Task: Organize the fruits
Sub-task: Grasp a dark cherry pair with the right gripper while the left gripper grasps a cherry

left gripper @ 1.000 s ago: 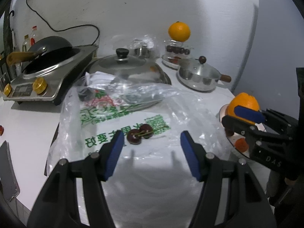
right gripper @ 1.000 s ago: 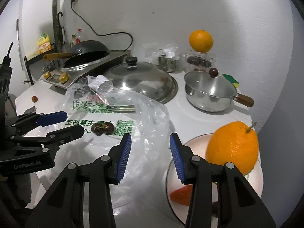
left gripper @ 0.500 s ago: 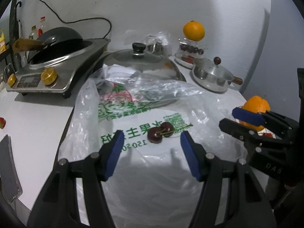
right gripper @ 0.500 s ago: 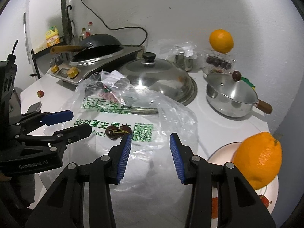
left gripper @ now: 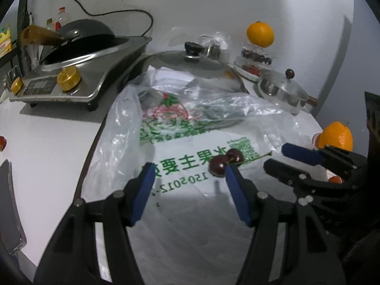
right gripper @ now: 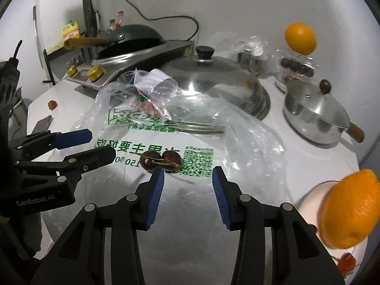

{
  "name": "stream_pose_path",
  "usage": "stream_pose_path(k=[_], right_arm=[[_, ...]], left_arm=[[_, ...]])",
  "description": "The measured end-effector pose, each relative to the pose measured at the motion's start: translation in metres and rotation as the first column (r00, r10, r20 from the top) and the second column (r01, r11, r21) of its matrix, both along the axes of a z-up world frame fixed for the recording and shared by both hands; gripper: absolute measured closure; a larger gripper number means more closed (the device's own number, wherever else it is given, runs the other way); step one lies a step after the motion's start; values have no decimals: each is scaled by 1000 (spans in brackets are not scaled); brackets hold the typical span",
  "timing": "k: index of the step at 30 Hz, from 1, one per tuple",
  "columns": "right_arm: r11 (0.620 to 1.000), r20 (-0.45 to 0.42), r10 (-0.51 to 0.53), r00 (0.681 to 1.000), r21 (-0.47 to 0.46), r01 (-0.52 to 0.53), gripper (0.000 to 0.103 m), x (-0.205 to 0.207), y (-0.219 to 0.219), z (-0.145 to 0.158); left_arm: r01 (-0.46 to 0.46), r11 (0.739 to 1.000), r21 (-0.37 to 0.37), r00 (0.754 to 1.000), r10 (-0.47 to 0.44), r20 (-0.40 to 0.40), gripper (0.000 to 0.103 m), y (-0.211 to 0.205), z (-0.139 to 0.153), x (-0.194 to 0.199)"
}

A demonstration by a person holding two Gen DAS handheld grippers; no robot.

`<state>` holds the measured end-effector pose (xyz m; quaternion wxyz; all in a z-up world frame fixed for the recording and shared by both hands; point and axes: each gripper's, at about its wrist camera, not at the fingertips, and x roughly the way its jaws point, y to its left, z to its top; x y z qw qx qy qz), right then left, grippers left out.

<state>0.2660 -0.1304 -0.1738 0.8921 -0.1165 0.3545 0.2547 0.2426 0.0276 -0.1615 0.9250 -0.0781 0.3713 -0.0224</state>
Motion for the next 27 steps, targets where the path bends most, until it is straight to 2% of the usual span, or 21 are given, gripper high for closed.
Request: stream_pose_path(k=[11, 22, 25, 27], right_arm=[[998, -43, 42, 998, -50, -44, 58, 19, 21, -18], [996, -81, 82, 993, -38, -85, 59, 30, 32, -22], [995, -97, 92, 991, -23, -94, 61, 33, 33, -22], [994, -117, 105, 988, -2, -106, 69, 34, 32, -21]], left_arm=[[-12, 1000, -15, 1000, 12, -27, 40, 10, -12, 12], [-9, 1000, -28, 999, 8, -40, 40, 16, -16, 15], [-4, 1000, -27, 999, 3, -44, 40, 17, -16, 16], [-3, 1000, -29, 999, 1, -43, 40, 17, -16, 16]])
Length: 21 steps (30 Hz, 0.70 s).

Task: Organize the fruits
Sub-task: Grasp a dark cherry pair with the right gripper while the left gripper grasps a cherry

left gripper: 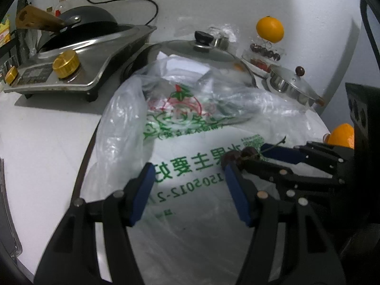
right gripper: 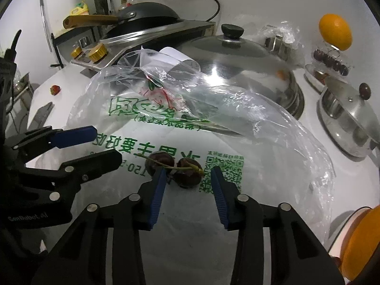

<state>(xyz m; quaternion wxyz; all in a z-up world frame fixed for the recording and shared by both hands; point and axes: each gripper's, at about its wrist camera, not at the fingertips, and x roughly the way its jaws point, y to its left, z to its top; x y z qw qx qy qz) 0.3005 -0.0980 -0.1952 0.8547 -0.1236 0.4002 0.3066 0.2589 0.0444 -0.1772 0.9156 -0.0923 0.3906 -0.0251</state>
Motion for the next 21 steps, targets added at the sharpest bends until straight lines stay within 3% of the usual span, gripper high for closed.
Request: stream_pose_path(k=[11, 21], right_arm=[[999, -69, 7, 998, 40, -4, 70, 8, -4, -4], [999, -15, 0, 1000, 35, 0, 76, -3, -17, 8]], left_arm=[[6, 1000, 18, 1000, -6, -3, 40, -3, 3, 2], [63, 996, 64, 998, -61, -25, 40, -22, 4, 11]])
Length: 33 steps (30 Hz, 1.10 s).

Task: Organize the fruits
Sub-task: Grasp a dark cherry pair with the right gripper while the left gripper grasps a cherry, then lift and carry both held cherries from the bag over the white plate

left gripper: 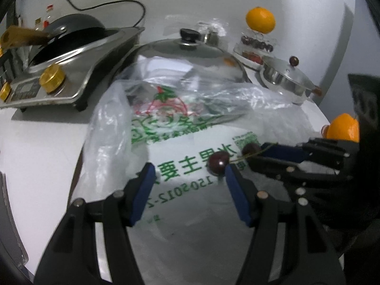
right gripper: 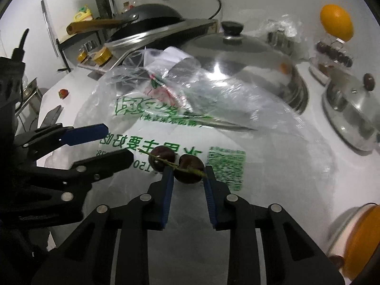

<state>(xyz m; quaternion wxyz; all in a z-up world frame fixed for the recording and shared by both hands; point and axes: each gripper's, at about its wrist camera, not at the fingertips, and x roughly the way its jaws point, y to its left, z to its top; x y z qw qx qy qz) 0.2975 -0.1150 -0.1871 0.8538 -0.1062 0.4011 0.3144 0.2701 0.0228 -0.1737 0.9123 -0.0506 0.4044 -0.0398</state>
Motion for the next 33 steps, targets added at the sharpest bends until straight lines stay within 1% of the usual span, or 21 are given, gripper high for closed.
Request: stream_pose_path(k=[5, 9, 18, 20, 22, 24, 27, 29, 33], right_arm=[[999, 28, -43, 999, 5, 43, 76, 0, -19, 8], [998, 34, -69, 997, 7, 69, 76, 1, -30, 8], [995, 47, -100, 994, 8, 100, 76, 3, -44, 8], [994, 57, -112, 992, -1, 113, 76, 2, -45, 8], [993, 53, -120, 991, 9, 120, 76, 2, -49, 8], [992, 56, -125, 991, 11, 125, 76, 0, -52, 9], [991, 52, -133, 990, 19, 133, 76, -2, -56, 10], [990, 51, -140, 989, 25, 139, 76, -3, -60, 11], [989, 50, -144, 988, 40, 142, 76, -6, -65, 14]], left_arm=[[47, 998, 39, 999, -46, -27, 40, -19, -3, 11], [63, 996, 62, 997, -60, -44, 40, -29, -6, 18], [131, 988, 81, 991, -129, -38, 40, -51, -2, 28], [140, 987, 78, 990, -137, -43, 40, -54, -3, 30], [149, 986, 79, 988, -145, -53, 40, -56, -4, 33], [165, 982, 94, 985, -160, -62, 40, -61, -5, 35], [204, 975, 85, 977, -197, -80, 40, -67, -6, 40], [217, 971, 102, 974, -209, -83, 40, -72, -7, 41], [239, 964, 113, 969, -230, -89, 40, -81, -8, 45]])
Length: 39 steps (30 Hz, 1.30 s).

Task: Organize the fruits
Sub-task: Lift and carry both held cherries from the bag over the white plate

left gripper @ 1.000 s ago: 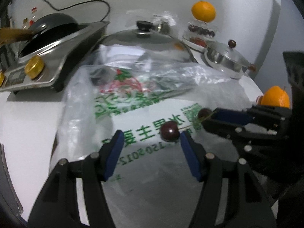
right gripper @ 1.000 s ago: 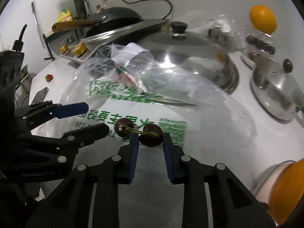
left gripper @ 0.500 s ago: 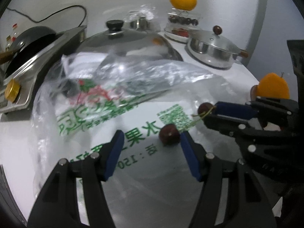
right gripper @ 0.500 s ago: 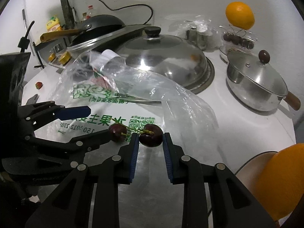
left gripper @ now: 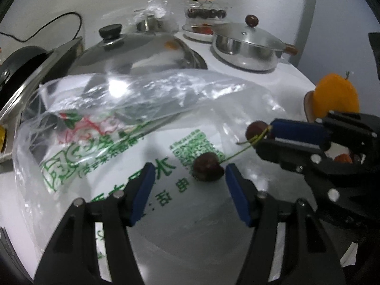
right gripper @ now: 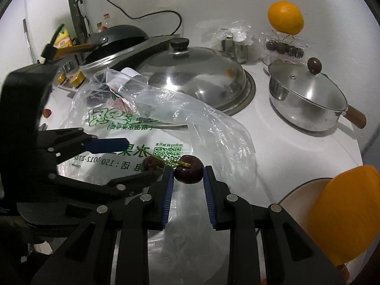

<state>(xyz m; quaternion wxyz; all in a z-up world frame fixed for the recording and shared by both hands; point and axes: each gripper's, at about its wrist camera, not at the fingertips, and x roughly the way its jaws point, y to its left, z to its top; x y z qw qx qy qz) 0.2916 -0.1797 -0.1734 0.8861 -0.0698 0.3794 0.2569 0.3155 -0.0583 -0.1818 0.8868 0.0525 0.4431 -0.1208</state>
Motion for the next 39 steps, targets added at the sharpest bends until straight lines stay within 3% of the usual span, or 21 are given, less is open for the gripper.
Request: stream_pose_path(k=[9, 14, 15, 19, 39], right_arm=[[1000, -4, -19, 1000, 17, 20, 76, -5, -8, 2], [1000, -3, -20, 1000, 18, 20, 76, -5, -8, 1], [1000, -2, -20, 1000, 19, 20, 76, -5, -8, 2], [1000, -2, -23, 1000, 18, 23, 76, -5, -9, 1], [998, 58, -56, 997, 15, 55, 76, -22, -7, 20]], left_arm=[[44, 999, 1, 999, -44, 7, 41, -11, -3, 7], [70, 998, 7, 998, -70, 2, 57, -15, -6, 7], [75, 997, 13, 997, -75, 1, 64, -16, -6, 6], [93, 995, 19, 996, -94, 13, 73, -17, -5, 1], [52, 998, -24, 995, -49, 86, 73, 5, 28, -30]])
